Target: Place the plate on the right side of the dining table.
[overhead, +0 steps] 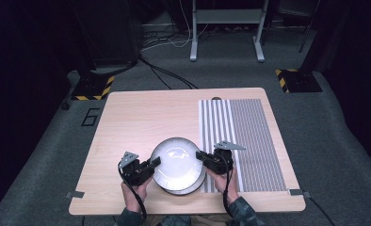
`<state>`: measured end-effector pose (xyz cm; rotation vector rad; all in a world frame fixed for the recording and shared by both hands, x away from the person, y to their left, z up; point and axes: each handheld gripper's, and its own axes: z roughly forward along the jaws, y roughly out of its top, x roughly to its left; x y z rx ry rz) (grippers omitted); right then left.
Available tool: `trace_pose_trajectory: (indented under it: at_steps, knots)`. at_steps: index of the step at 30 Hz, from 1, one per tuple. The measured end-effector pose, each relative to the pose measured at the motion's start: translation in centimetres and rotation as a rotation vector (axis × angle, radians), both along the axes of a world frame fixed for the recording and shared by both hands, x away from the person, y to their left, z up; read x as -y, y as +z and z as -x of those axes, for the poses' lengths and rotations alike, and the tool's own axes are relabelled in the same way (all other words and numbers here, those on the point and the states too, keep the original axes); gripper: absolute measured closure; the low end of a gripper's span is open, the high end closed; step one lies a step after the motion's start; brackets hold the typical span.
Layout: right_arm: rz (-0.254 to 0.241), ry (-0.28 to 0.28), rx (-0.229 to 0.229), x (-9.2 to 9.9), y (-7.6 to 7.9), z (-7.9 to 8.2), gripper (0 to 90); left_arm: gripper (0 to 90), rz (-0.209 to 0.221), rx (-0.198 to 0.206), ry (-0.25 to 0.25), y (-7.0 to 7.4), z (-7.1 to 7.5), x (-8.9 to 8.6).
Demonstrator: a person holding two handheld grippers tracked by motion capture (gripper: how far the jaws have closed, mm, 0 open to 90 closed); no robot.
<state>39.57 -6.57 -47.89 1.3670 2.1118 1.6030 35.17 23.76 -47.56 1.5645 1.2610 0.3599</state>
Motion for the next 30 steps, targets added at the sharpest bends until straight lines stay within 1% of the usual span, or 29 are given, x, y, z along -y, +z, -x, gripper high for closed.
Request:
trace_pose_trajectory:
  at_steps: [1,2,3,5,9,13,18,27,30]
  knots:
    - [0.000,0.000,0.000,0.0,0.0,0.0,84.7,75.2,0.005,0.004,0.000,0.1,0.0,0.1]
    - [-0.003,-0.003,0.011,0.1,0.4,0.2,84.7,75.2,0.013,0.009,-0.002,0.3,0.0,0.2]
    - [0.003,-0.006,0.015,0.2,0.5,0.2,84.8,75.2,0.013,0.009,-0.002,0.3,0.0,0.2]
    - [0.000,-0.011,0.020,0.4,0.8,0.3,84.8,75.1,0.006,0.018,-0.014,0.6,-0.1,0.4]
    - [0.003,-0.016,0.030,0.8,1.2,0.4,84.9,75.0,0.010,0.021,-0.024,0.9,-0.2,0.6]
    - [-0.003,-0.021,0.028,1.0,1.4,0.5,84.9,75.0,0.010,0.024,-0.027,1.1,-0.3,0.8]
    - [-0.006,-0.031,0.037,1.5,1.8,0.6,85.1,74.9,0.008,0.032,-0.042,1.5,-0.7,1.2]
    - [-0.012,-0.046,0.044,2.4,2.3,0.7,85.2,75.0,0.014,0.030,-0.064,2.1,-1.1,2.0]
    - [-0.014,-0.052,0.047,2.7,2.6,0.8,85.3,74.7,0.012,0.035,-0.069,2.3,-1.3,2.2]
